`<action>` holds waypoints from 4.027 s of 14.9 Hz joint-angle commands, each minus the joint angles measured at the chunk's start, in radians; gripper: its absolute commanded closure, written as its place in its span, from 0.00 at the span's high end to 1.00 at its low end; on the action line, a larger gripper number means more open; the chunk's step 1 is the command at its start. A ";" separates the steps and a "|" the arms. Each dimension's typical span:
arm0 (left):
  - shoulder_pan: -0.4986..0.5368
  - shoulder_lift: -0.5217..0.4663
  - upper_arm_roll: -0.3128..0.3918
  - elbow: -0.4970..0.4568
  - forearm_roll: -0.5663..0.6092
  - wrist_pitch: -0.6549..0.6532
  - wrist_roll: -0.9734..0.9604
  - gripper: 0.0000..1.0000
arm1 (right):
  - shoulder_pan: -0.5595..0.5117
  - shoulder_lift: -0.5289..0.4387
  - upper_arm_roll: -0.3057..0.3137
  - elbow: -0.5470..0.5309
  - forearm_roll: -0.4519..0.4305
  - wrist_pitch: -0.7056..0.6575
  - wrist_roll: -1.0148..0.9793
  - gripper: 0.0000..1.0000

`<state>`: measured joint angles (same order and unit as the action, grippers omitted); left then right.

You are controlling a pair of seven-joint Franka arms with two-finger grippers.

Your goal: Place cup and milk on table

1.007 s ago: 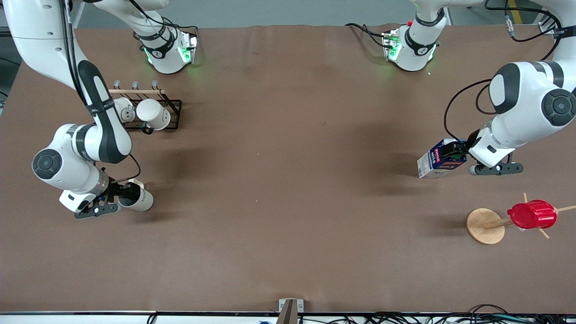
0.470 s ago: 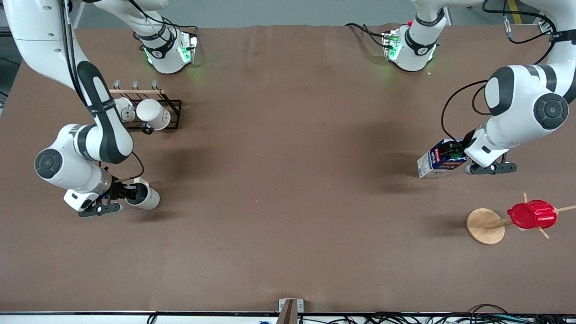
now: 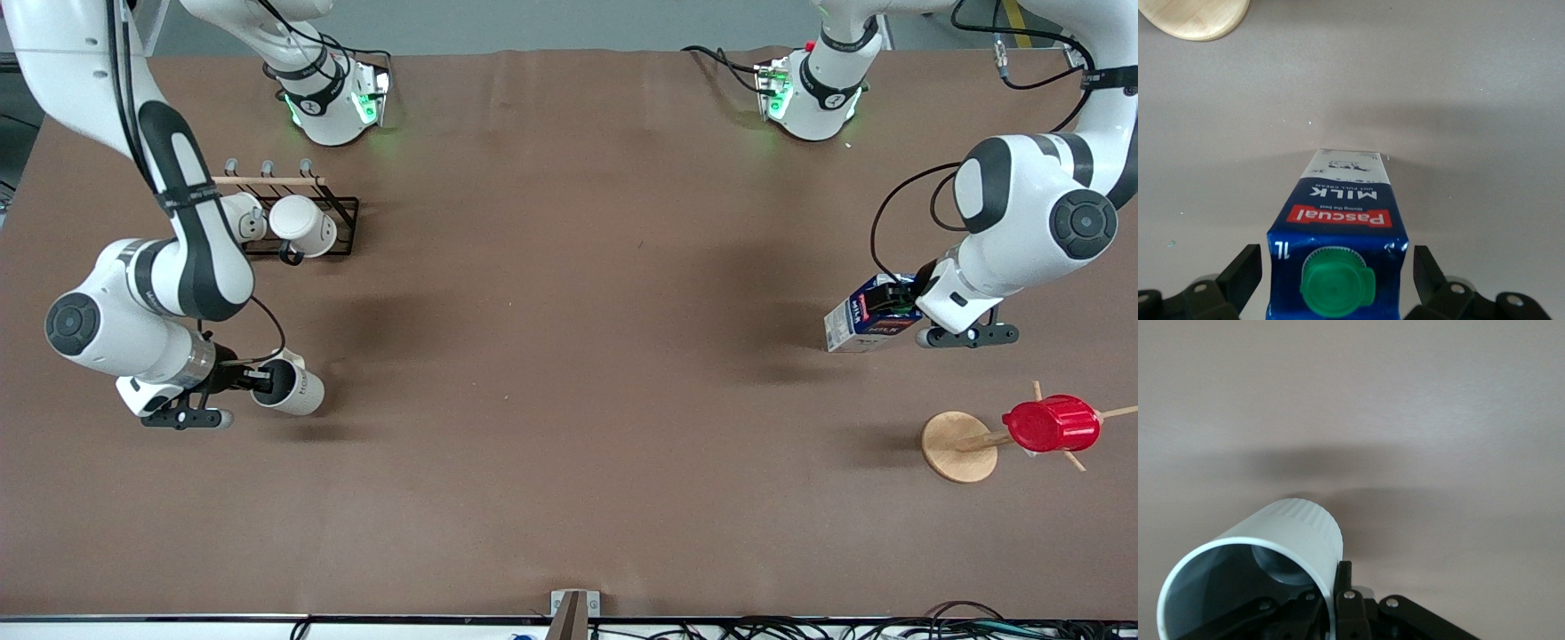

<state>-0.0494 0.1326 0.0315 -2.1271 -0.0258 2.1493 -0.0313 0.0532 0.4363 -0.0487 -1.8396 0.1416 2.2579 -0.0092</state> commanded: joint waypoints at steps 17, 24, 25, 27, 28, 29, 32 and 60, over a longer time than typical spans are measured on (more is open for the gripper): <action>-0.004 -0.044 -0.131 0.130 -0.003 -0.057 -0.005 0.29 | 0.680 0.166 -0.002 0.278 0.000 -0.078 1.021 0.01; -0.017 0.028 -0.389 0.251 0.000 -0.065 -0.180 0.24 | 0.729 0.213 -0.005 0.240 -0.031 0.044 1.063 0.04; -0.018 0.051 -0.431 0.271 0.027 -0.065 -0.218 0.24 | 0.732 0.213 -0.005 0.218 -0.036 0.078 1.063 0.05; -0.018 0.123 -0.516 0.320 0.088 -0.065 -0.325 0.25 | 0.740 0.213 -0.005 0.201 -0.036 0.098 1.063 0.10; -0.020 0.162 -0.553 0.341 0.121 -0.065 -0.384 0.25 | 0.741 0.213 -0.005 0.200 -0.036 0.098 1.063 0.15; -0.027 0.206 -0.586 0.369 0.163 -0.065 -0.441 0.29 | 0.749 0.217 -0.005 0.200 -0.036 0.103 1.065 0.18; -0.040 0.316 -0.651 0.429 0.279 -0.065 -0.580 0.28 | 0.758 0.220 -0.005 0.198 -0.040 0.104 1.063 0.47; -0.109 0.473 -0.693 0.538 0.336 -0.161 -0.711 0.26 | -0.087 -0.435 0.016 0.369 -0.125 -0.785 -0.026 1.00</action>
<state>-0.1525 0.5804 -0.6512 -1.6227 0.2849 2.0095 -0.7282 -0.0130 0.0199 -0.0594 -1.4525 0.0227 1.4820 -0.0250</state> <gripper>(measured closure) 0.449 0.000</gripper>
